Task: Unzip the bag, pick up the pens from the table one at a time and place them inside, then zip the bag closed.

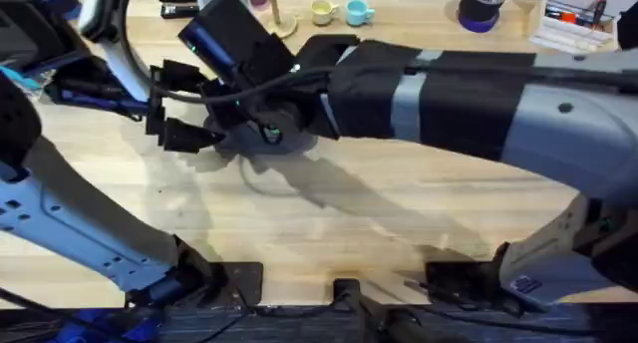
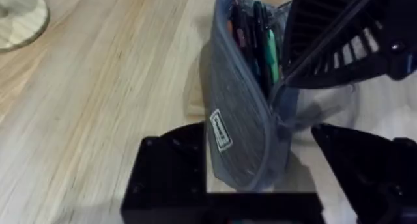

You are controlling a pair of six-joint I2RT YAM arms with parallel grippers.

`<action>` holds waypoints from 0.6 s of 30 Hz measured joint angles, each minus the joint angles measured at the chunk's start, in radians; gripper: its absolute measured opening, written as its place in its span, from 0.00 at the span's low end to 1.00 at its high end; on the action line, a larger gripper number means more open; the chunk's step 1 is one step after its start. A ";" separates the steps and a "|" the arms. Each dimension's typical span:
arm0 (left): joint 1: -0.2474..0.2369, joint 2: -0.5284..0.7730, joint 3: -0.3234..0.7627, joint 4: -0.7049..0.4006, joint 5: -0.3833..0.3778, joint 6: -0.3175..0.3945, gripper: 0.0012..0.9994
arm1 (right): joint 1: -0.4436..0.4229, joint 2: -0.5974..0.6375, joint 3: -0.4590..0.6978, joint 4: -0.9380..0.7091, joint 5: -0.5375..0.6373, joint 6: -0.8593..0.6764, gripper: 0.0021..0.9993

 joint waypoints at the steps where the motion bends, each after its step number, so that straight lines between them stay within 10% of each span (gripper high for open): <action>1: -0.010 0.001 0.000 0.012 0.000 -0.010 0.93 | -0.005 0.000 0.000 0.002 0.002 0.000 0.03; 11: -0.021 0.002 0.000 0.049 -0.004 -0.085 0.08 | -0.028 0.000 0.000 0.003 0.008 0.000 0.03; 18: -0.021 0.002 0.000 0.051 -0.006 -0.096 0.04 | -0.037 0.000 0.000 0.003 0.009 0.000 0.03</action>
